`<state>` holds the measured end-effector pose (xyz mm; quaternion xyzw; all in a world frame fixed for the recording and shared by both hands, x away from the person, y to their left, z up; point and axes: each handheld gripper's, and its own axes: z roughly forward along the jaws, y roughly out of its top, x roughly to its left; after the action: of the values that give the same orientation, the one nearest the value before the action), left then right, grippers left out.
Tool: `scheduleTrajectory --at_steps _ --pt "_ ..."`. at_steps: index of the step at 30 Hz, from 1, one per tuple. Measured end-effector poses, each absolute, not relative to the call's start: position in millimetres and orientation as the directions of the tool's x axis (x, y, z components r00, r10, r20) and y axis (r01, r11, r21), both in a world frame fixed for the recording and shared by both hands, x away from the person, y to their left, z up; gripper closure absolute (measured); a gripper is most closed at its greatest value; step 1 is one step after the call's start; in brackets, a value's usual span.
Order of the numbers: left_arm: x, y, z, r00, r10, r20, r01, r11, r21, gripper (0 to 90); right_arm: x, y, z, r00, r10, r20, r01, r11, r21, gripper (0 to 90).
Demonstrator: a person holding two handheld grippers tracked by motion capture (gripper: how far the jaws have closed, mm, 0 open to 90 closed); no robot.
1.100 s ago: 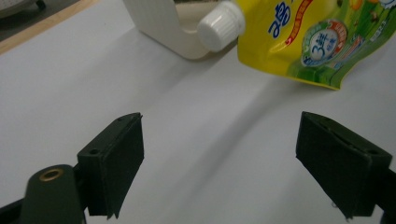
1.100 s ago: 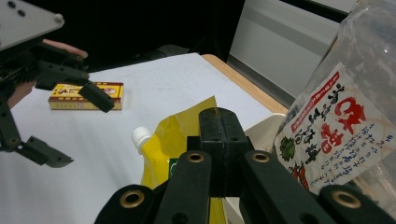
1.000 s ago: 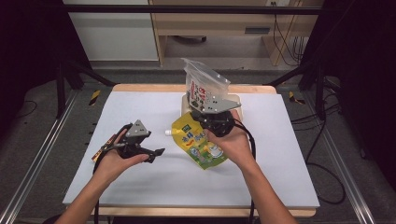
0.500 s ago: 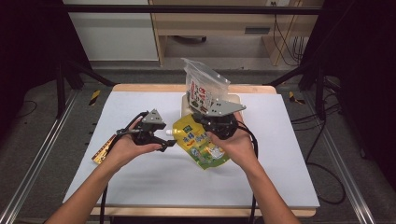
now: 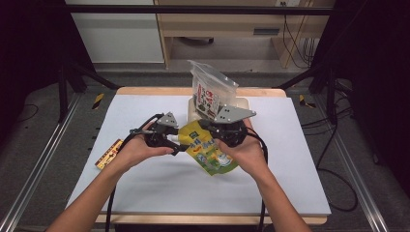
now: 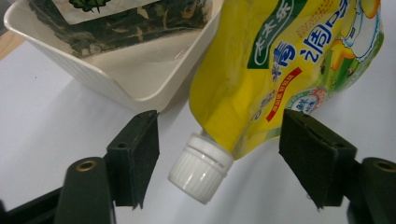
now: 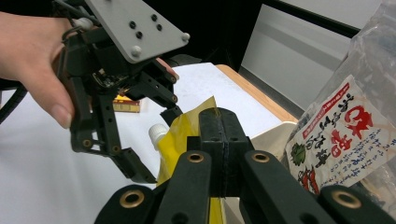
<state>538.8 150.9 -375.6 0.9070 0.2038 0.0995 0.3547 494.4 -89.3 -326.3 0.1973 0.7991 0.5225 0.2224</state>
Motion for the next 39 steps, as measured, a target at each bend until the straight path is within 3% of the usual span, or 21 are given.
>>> scheduleTrajectory --at_steps 6,17,22,39 --pt "545.0 146.6 -374.2 0.917 0.398 0.000 0.298 -0.687 0.663 37.2 493.1 -90.0 -326.4 -0.828 0.541 -0.150 0.078 0.375 0.924 90.0" --pt "545.0 146.1 -371.3 0.937 0.348 -0.026 0.279 -0.701 0.656 68.0 491.0 -94.7 -326.5 -0.827 0.541 -0.152 0.081 0.383 0.920 90.0" --pt "541.4 144.7 -365.1 0.938 0.346 -0.018 0.273 -0.708 0.652 69.3 490.6 -98.1 -325.8 -0.823 0.545 -0.157 0.081 0.387 0.918 90.0" --pt "533.0 138.1 -318.8 0.937 0.300 0.181 0.157 -0.821 0.549 69.6 486.8 -114.2 -330.3 -0.808 0.567 -0.160 0.104 0.406 0.908 90.0"
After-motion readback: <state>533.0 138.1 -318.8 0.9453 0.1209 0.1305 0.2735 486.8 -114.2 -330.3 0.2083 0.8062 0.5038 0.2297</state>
